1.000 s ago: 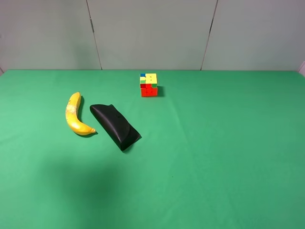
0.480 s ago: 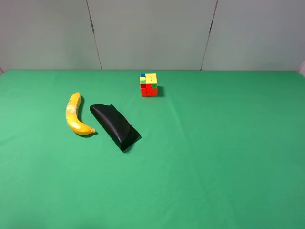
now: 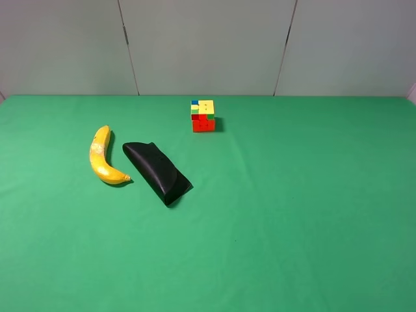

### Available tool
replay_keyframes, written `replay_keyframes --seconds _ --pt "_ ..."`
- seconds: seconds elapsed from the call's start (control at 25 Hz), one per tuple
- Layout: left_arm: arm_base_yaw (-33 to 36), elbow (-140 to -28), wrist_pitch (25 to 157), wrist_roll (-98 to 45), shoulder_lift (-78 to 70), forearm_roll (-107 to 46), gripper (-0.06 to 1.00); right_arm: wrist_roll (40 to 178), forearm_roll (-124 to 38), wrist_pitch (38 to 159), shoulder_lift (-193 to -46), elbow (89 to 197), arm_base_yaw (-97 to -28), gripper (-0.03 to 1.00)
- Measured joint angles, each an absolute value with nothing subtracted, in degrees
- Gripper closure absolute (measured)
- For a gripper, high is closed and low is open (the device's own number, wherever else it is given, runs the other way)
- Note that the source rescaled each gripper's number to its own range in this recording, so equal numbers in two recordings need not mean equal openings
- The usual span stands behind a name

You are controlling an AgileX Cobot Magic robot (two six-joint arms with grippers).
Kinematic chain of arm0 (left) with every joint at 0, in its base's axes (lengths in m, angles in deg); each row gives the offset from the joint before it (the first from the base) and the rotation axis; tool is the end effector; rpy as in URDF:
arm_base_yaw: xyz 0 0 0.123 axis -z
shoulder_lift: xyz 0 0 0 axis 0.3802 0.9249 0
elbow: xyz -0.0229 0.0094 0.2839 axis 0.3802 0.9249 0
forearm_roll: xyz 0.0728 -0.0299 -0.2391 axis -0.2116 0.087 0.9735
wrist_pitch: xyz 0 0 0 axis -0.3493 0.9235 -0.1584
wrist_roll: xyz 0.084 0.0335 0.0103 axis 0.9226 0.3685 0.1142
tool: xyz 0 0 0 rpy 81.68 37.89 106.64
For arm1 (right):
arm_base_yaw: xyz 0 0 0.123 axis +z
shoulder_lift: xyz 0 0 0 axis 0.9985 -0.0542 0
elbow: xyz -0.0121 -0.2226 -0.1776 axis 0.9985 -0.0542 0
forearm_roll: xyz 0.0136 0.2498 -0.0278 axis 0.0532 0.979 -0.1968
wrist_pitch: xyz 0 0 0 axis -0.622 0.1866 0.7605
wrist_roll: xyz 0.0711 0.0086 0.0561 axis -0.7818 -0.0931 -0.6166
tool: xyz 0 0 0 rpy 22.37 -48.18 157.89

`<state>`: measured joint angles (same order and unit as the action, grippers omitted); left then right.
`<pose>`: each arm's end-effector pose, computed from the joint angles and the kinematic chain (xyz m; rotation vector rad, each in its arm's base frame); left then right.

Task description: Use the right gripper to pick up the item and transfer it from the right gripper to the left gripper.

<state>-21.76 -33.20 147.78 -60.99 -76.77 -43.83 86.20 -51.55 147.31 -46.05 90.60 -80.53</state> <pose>-0.0035 0.0000 0.2773 0.0105 2.0519 -0.0065 -0.0021 -0.0011 0.2777 -0.1110 2.0004 0.0568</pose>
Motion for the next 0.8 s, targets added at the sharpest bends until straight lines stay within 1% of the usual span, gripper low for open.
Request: replay_keyframes --seconds 0.52,0.8 --pt "-21.59 -32.70 147.73 -60.61 -77.19 -42.89 -0.06 86.20 -51.55 147.36 -46.05 90.60 -80.53 -0.03" --pt "-17.51 -32.70 147.73 -60.50 -77.63 -42.89 -0.06 86.20 -51.55 147.36 -46.05 90.60 -80.53 -0.03"
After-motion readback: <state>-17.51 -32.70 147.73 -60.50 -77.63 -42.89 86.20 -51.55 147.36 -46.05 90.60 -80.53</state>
